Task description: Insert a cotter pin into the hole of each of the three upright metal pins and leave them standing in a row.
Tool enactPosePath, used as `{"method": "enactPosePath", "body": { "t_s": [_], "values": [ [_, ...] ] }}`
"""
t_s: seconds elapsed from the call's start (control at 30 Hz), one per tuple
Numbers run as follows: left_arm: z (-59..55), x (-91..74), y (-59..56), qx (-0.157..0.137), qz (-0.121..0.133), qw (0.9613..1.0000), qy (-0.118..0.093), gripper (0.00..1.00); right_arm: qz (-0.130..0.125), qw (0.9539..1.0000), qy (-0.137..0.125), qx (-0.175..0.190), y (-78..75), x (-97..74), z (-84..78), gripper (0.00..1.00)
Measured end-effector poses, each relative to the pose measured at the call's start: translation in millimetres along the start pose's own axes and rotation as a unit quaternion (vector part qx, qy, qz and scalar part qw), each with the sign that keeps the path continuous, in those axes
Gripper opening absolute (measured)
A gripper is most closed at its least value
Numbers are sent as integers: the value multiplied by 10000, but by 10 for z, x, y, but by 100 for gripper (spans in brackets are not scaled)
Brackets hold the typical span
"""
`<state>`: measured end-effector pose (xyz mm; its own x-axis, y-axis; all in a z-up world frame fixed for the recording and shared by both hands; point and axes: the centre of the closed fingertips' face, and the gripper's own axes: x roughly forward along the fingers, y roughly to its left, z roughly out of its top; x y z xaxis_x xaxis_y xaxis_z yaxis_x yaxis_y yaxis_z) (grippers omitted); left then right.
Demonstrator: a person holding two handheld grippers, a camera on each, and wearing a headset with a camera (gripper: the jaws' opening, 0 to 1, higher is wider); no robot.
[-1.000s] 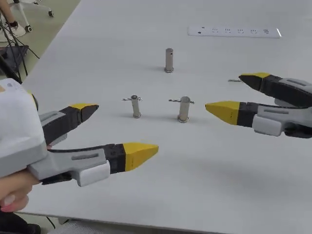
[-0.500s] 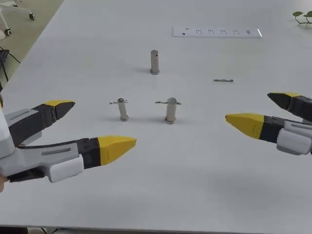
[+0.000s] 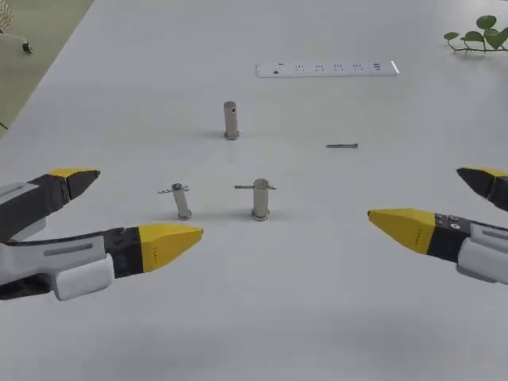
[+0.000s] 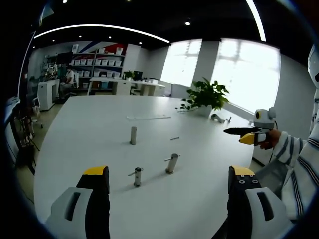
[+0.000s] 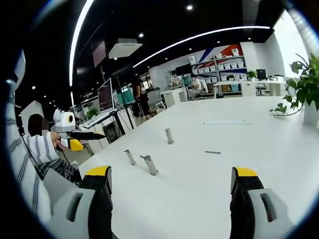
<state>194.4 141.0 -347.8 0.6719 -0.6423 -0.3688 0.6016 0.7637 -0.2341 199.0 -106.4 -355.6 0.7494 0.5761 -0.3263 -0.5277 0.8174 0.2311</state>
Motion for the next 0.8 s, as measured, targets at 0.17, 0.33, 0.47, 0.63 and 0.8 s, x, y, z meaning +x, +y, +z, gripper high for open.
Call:
{"method": "enactPosePath", "body": {
  "t_s": [0.17,0.33,0.47,0.63,0.8],
  "values": [
    [65,64,93,10,34,10000,50,99,-131,9998,-72,137,-24,-86,3,98],
    [154,156,183,40,30,10000,39,99,-237,9995,-66,175,-36,-194,-12,98],
    [248,287,279,133,48,9998,131,99,-309,9994,-69,135,-35,-260,-12,98],
    [411,463,443,249,100,9996,93,95,-410,9991,-52,116,-25,-337,-15,98],
    [607,641,544,426,-18,9991,90,90,-511,9986,-94,110,-26,-405,-9,98]
  ]
}}
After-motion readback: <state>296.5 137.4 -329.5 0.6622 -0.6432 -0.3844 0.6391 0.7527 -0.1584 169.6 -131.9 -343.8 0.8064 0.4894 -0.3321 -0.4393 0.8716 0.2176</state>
